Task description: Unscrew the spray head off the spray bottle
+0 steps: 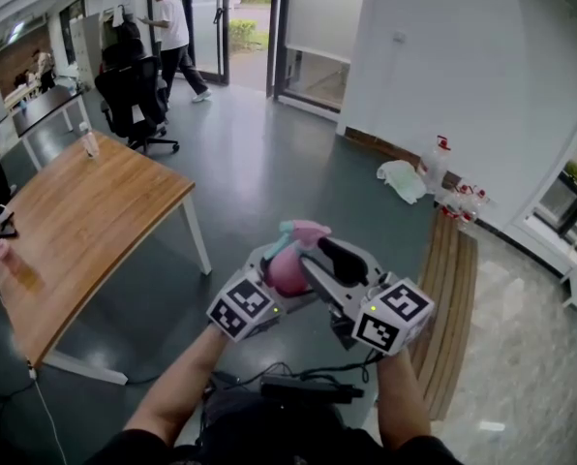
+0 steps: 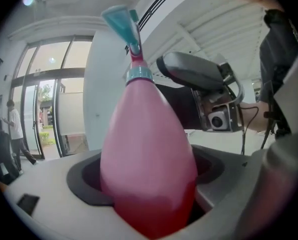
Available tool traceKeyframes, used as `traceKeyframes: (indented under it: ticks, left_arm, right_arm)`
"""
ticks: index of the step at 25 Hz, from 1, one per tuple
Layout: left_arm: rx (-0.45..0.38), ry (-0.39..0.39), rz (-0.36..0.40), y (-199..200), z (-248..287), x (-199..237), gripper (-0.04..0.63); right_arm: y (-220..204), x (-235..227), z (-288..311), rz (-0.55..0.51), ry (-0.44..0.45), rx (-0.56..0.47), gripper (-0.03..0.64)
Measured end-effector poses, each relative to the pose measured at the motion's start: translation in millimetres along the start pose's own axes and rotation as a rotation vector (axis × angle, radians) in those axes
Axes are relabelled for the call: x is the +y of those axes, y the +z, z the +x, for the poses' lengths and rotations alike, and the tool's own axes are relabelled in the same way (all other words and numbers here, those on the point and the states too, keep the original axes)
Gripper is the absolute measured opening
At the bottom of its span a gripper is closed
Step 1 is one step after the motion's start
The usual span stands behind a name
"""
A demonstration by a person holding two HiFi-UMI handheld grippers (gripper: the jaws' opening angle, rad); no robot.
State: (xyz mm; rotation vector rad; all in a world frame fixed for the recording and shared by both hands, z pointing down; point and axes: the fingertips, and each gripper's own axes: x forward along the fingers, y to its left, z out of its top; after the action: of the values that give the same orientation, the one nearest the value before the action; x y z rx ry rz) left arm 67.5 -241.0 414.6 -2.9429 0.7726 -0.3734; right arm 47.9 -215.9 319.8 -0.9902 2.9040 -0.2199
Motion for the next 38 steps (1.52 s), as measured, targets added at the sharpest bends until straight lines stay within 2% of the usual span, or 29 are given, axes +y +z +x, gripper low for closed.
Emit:
traceKeyframes:
  ticks: [3, 8, 10, 14, 17, 22, 26, 38]
  left_arm:
    - [0.013, 0.039, -0.001, -0.5, 2.4, 2.3, 0.445]
    - [0.027, 0.075, 0.011, -1.7, 2.9, 5.5, 0.445]
    - [0.032, 0.089, 0.013, -2.4, 3.3, 7.1, 0.445]
    - [0.048, 0.109, 0.02, -3.8, 2.3, 7.4, 0.445]
    - [0.05, 0.091, 0.028, -4.0, 1.2, 2.4, 0.443]
    - [0.04, -0.007, 0.033, -1.7, -4.9, -11.1, 0.445]
    - [0.011, -0.136, 0.036, 3.5, -11.2, -26.1, 0.445]
    - [-0.02, -0.386, 0.058, 14.5, -26.8, -59.7, 0.445]
  right_arm:
    - [1.1, -5.1, 3.3, 0.024, -0.062, -0.005, 0.195]
    - [0.1, -3.7, 10.1, 0.052, -0.068, -0.01, 0.185]
    - [-0.2, -5.7, 11.5, 0.056, -0.083, -0.009, 0.131]
    - [-1.2, -4.9, 11.3, 0.053, -0.093, -0.003, 0.127]
    - [-1.8, -3.2, 7.5, 0.041, -0.077, 0.005, 0.13]
    - [-1.4, 6.2, 1.6, 0.024, -0.003, 0.018, 0.129]
    - [0.4, 16.7, -4.4, 0.004, 0.108, 0.02, 0.129]
    - [5.6, 37.7, -22.7, -0.074, 0.368, 0.026, 0.129]
